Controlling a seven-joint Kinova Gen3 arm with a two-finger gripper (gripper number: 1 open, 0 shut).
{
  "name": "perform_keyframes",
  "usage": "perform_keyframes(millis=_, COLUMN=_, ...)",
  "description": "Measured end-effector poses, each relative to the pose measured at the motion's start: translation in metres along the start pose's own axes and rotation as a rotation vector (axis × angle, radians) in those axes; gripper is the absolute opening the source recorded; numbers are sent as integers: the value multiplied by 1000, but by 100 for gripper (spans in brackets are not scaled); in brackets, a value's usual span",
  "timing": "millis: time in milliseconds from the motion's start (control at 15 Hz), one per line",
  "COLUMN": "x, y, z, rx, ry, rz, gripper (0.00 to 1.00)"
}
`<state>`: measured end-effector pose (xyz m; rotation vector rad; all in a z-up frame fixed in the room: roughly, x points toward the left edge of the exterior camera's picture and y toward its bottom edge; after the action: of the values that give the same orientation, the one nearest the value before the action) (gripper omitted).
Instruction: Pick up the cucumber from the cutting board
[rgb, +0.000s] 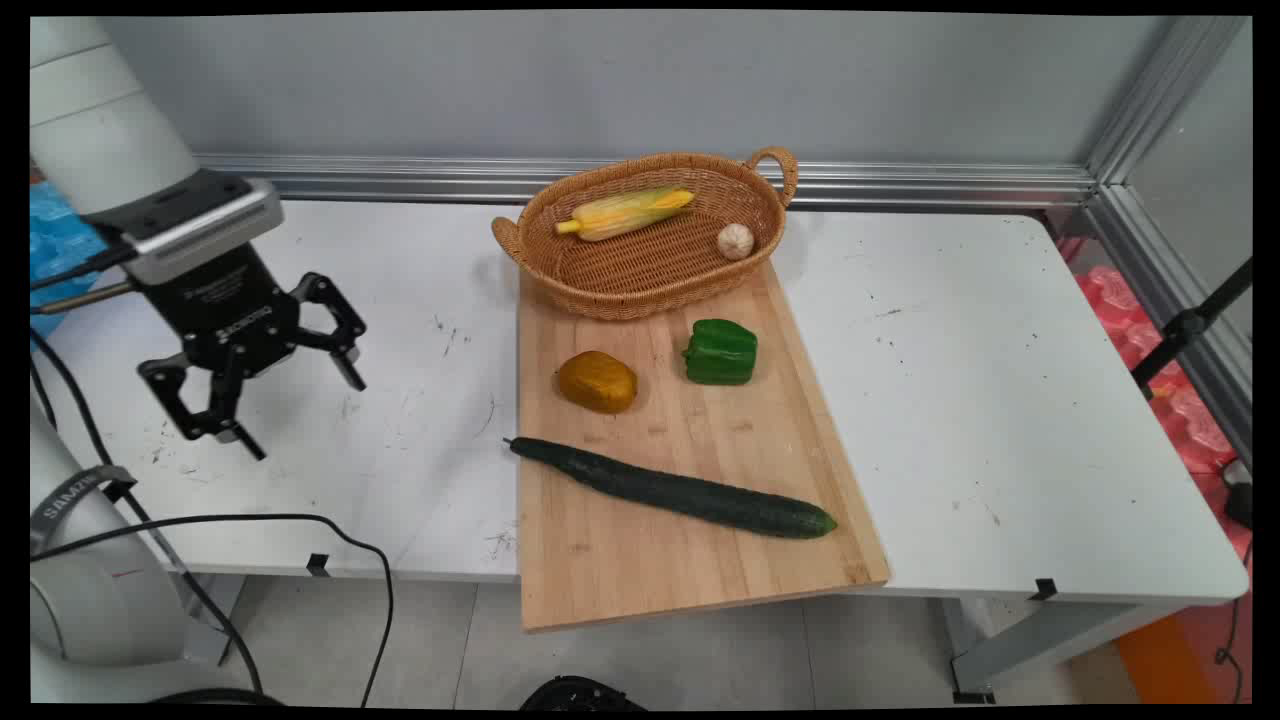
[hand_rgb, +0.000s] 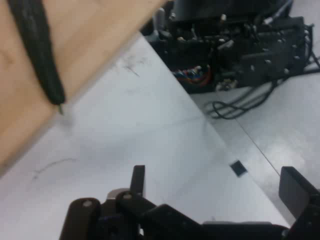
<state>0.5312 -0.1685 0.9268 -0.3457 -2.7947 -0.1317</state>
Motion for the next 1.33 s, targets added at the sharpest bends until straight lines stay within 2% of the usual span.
perform_keyframes(millis=333, x=21, y=-27, z=4, rx=76, ry=38, rz=-81, gripper=100)
perform_keyframes(millis=667, x=58, y=-63, z=20, rx=147, ry=99, rz=-162, gripper=100)
perform_keyframes(millis=1000, x=90, y=-93, z=48, rx=176, ry=142, rz=-239, gripper=100)
perform_keyframes(millis=1333, x=117, y=-118, z=86, rx=184, ry=155, rz=-297, gripper=100)
